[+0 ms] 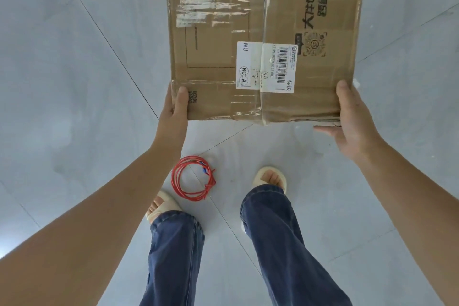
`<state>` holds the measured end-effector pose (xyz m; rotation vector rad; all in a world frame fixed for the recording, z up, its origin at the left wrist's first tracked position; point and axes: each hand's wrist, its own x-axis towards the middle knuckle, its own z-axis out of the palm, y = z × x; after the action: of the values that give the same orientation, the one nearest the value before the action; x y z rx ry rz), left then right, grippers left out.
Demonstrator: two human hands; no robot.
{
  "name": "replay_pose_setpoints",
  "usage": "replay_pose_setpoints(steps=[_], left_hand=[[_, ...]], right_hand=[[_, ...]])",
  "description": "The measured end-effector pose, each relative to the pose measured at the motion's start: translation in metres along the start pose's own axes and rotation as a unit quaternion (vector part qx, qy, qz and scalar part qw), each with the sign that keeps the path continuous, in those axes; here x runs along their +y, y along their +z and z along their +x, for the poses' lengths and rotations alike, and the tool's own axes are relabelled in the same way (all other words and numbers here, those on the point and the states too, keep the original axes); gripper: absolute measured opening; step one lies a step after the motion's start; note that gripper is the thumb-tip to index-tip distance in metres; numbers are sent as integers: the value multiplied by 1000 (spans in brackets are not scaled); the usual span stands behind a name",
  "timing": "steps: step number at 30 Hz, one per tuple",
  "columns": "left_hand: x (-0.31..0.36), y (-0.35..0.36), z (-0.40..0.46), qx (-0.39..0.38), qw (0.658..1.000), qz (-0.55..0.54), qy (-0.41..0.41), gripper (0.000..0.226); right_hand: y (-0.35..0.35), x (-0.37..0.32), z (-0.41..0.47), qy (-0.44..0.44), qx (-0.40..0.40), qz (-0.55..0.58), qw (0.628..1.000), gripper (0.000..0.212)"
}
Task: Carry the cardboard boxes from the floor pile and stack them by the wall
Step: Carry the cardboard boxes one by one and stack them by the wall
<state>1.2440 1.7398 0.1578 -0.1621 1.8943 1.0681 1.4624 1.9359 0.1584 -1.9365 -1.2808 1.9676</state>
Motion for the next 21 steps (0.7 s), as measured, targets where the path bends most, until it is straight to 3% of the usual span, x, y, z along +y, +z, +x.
replay_pose_setpoints(steps=[6, 13, 18, 21], left_hand=[[67, -24, -61, -21, 997, -70, 32, 37], [126, -61, -175, 5, 996, -86, 7, 25], [170, -97, -267, 40, 994, -97, 38, 25], [206, -122, -332, 62, 990, -106, 69, 25]], right_hand=[[-7, -68, -65, -35, -43, 0, 998, 39], [-20, -142, -184, -54, -110, -55, 991, 33], [-30, -189, -278, -89, -100, -77, 988, 40], [-36, -219, -337, -156, -99, -127, 975, 42]])
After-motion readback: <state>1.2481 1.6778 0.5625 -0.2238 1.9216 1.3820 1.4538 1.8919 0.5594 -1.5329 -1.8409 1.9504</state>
